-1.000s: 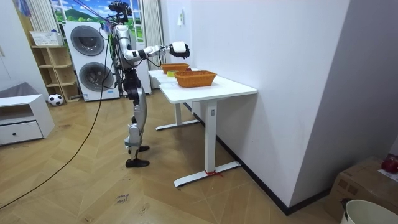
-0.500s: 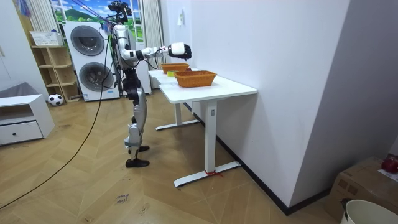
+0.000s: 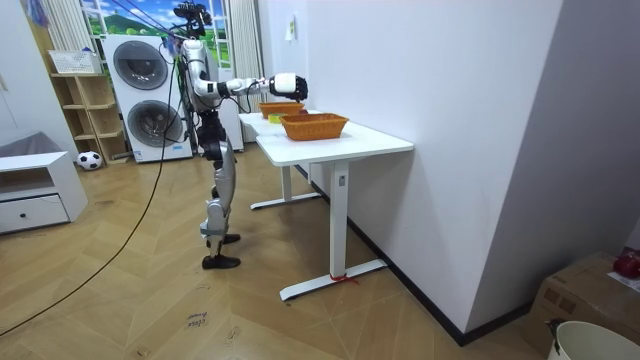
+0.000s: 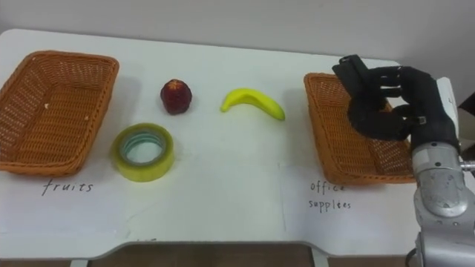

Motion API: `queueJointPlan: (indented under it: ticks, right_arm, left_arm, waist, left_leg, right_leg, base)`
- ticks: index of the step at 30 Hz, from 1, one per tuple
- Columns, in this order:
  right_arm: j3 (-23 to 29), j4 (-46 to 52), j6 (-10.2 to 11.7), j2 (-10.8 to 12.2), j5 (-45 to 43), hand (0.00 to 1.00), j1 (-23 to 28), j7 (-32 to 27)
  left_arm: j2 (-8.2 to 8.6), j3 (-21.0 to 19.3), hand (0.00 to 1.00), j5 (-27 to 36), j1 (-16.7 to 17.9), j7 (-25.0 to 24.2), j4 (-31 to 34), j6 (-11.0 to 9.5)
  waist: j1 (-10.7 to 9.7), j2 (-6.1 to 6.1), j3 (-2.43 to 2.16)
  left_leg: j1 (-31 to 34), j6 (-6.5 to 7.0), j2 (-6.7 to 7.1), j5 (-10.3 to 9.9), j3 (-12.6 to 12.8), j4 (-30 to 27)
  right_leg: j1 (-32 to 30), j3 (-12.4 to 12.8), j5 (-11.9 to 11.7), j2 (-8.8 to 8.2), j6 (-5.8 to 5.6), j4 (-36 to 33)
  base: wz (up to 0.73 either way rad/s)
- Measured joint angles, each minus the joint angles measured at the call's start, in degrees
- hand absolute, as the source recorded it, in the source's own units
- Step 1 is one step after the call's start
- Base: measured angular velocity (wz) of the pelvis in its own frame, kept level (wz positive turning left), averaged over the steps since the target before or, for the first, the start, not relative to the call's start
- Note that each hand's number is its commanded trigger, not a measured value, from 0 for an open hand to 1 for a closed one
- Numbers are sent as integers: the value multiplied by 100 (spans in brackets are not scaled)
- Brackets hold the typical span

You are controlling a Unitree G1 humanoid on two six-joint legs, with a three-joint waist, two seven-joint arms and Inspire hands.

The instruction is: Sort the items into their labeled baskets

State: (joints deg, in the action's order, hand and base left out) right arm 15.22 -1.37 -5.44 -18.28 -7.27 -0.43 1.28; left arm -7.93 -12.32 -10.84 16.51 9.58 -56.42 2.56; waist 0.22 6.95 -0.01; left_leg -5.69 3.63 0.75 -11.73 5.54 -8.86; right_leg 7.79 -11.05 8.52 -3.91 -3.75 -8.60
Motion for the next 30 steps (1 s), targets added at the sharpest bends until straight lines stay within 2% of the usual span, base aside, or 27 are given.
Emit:
queueJointPlan:
  ticks: [9, 16, 23, 24, 25, 26, 27, 28, 29, 30]
  right_arm:
    - [1, -244, -25, 1, -161, 100, 187, -14]
    - [0, -401, -37, 2, -230, 100, 359, -11]
    - [1, -471, -50, 2, -297, 100, 380, -1]
    - [1, -471, -50, 2, -362, 95, 380, -1]
    - [2, -471, -50, 2, -448, 74, 380, -1]
    - [1, -471, -50, 2, -464, 61, 380, -1]
    - [2, -473, -50, 2, -490, 53, 380, -1]
    - [2, -473, -50, 2, -560, 19, 380, -1]
    - [2, -473, -50, 2, -631, 6, 380, -1]
    - [2, -473, -50, 3, -643, 0, 380, -1]
  left_arm:
    - [21, -98, 0, 2, -4, 0, -1, 114]
    - [22, -94, 0, 5, -36, 1, -112, 132]
    - [21, -95, 0, -10, -27, 1, -149, 226]
    - [20, -97, 0, -11, -26, 0, -149, 227]
    - [18, -96, 0, -9, -26, -1, -149, 229]
    - [18, -97, 0, -9, -23, -2, -149, 233]
    - [18, -97, 0, -10, -22, -3, -149, 233]
    - [18, -98, 0, -11, -22, -5, -149, 234]
    - [18, -98, 0, -11, -21, -8, -149, 234]
    - [19, -97, 0, -8, -23, -9, -149, 235]
  waist:
    - [-13, -61, -28]
    - [-20, -82, -7]
    - [-66, -87, -5]
    - [-67, -86, -6]
    - [-73, -86, -6]
    - [-84, -86, -6]
    - [-84, -85, -6]
    - [-93, -85, -6]
    - [-99, -84, -6]
    - [-106, -82, -5]
  left_leg:
    - [0, 0, 0, 0, 41, -12]
    - [20, 0, -1, -1, 42, -31]
    - [51, 0, 0, 0, 54, -51]
    - [50, 0, 0, 0, 55, -51]
    - [50, 0, 0, 0, 55, -51]
    - [51, 0, 0, 0, 54, -50]
    - [50, 0, 0, 0, 54, -50]
    - [48, 0, 0, 0, 54, -50]
    - [46, 0, 0, 0, 54, -50]
    - [46, 0, 0, 0, 55, -50]
  right_leg:
    - [-21, 4, 0, -5, 0, 2]
    - [-18, -9, 0, -7, 0, -4]
    - [-55, -8, 0, -8, 0, -8]
    - [-57, -7, 0, -8, 0, -10]
    - [-58, -7, 0, -8, 0, -10]
    - [-58, -7, 0, -9, 0, -11]
    - [-59, -7, 0, -9, 0, -10]
    - [-60, -6, 0, -9, 0, -11]
    - [-61, -7, 0, -9, 0, -10]
    - [-62, -7, 0, -9, 0, -9]
  base:
    - [-2]
    - [0]
    - [-1]
    - [0]
    - [0]
    - [0]
    - [0]
    - [0]
    - [0]
    - [0]
